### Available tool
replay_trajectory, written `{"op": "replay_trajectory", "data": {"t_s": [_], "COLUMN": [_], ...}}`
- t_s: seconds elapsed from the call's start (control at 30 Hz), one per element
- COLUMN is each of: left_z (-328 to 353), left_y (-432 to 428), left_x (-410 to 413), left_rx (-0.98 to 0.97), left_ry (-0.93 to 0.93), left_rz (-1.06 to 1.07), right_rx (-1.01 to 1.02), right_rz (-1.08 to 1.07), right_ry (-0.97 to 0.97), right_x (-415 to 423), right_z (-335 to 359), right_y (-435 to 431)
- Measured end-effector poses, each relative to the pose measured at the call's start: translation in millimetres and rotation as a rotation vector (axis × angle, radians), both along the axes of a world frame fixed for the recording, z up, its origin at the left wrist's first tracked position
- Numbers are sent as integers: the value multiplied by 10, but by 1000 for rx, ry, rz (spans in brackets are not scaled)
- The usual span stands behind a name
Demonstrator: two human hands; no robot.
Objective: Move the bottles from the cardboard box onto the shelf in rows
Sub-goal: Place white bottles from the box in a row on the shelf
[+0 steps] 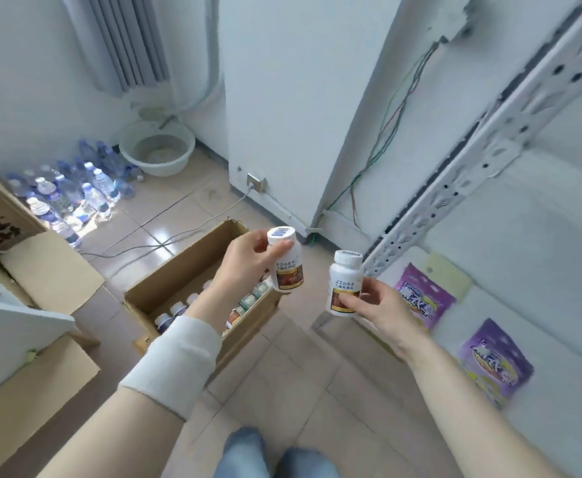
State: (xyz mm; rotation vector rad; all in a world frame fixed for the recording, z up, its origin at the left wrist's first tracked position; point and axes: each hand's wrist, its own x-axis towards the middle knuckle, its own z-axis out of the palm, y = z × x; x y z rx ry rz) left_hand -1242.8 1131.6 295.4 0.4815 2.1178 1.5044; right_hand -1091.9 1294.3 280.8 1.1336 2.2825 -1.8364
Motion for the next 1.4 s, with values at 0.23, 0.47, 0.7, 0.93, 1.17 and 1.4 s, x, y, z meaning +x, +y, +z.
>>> {"op": "replay_trajectory", "data": {"t_s": [0.23, 0.47, 0.7, 0.93, 1.17, 1.4], "left_z": [932, 1771, 2528, 2904, 2749, 2251], "left_y": [927, 1985, 2950, 4065, 5334, 6235], "left_x": [878, 1812, 2133, 1801, 1203, 784], "left_rx": [114, 269, 406, 425, 313, 274], "left_ry": [162, 352, 422, 457, 402, 226], "left_rz": [-277, -435, -531, -611, -726, -722], "right_rx": [89, 200, 329, 488, 524, 471], "right_rz": [-131, -233, -275, -277, -266, -283], "right_ry": [157, 316, 417, 421, 238, 66], "right_x": [1233, 2390, 2776, 2391, 1737, 1252], "right_z": [832, 1580, 2307, 2810, 2858, 2502], "right_y": [538, 1185, 1819, 2763, 3832, 4552]}}
